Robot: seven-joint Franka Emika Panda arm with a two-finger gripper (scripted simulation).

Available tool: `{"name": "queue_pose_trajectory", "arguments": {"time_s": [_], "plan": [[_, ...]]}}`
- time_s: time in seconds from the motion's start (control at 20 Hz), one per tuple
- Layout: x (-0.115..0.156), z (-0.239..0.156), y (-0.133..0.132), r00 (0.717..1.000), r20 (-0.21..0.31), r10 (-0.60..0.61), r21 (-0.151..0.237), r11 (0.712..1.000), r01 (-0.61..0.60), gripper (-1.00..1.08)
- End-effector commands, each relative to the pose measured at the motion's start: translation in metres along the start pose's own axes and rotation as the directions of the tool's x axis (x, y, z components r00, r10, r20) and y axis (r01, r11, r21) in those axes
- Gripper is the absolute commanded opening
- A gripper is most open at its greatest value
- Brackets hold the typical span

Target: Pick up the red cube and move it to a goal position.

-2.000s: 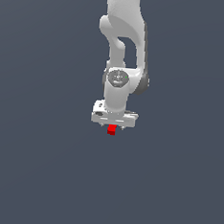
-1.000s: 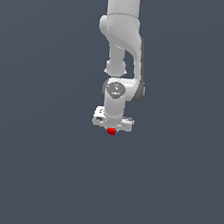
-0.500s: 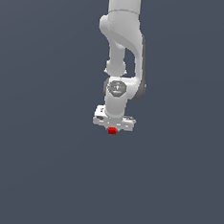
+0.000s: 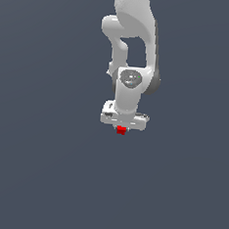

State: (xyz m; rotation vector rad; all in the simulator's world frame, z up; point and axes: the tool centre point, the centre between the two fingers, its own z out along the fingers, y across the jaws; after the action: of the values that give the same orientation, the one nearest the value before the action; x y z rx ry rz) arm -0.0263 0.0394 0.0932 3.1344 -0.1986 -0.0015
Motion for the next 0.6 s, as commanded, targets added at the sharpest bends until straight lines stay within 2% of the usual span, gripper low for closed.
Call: {"name": "queue_pose_trajectory", "arguments": {"time_s": [0.0,0.3,0.55], "plan": [[0.004,-0.024,-0.011,1.000,-0.001,0.000,0.000,1.000,0.000,-1.00],[0.015,-0.079,-0.037,1.000,-0.001,0.000,0.000,1.000,0.000,-1.00],[0.022,-0.111,-0.052,1.000,-0.001,0.000,0.000,1.000,0.000,-1.00]]}}
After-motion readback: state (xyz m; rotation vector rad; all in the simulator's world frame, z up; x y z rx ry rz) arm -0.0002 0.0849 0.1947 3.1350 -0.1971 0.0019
